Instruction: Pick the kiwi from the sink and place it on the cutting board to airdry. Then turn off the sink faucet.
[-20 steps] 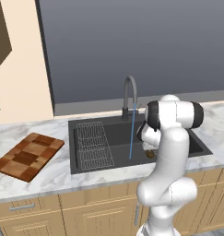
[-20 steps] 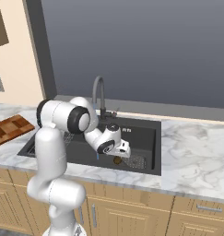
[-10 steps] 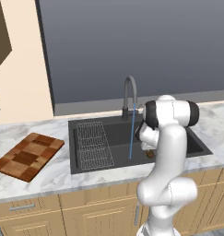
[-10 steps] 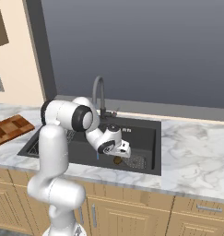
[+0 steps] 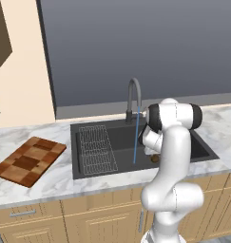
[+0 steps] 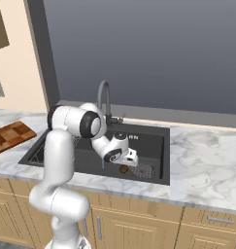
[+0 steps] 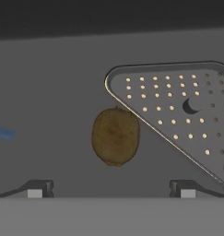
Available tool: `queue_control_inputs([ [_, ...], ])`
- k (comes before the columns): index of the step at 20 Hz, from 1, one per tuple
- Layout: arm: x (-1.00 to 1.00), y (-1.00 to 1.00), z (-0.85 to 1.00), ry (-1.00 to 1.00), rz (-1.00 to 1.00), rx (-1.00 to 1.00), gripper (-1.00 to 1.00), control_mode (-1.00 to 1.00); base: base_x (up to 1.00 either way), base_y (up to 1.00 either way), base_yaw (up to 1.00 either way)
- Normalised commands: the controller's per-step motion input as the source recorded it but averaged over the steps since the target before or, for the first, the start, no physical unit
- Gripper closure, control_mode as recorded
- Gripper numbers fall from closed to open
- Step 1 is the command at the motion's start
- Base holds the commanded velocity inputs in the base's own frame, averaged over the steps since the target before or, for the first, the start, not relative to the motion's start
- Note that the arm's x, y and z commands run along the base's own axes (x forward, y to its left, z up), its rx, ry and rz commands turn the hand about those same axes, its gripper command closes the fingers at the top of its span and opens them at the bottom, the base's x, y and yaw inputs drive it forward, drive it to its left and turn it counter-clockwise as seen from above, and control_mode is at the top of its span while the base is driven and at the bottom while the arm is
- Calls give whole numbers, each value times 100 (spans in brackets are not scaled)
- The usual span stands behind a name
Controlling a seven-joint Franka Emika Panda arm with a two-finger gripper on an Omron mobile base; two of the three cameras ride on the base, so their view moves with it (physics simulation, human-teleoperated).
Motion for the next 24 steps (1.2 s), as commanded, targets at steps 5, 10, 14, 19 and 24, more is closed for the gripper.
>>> queue_control_inputs([
  [5, 8, -5, -11, 0, 0, 0, -100, -100, 0, 0, 0],
  [10, 9, -7, -11, 0, 0, 0, -100, -100, 0, 0, 0],
  [14, 9, -1, -11, 0, 0, 0, -100, -100, 0, 0, 0],
  [19, 1, 0, -12, 0, 0, 0, -100, -100, 0, 0, 0],
  [24, 0, 0, -14, 0, 0, 0, -100, -100, 0, 0, 0],
])
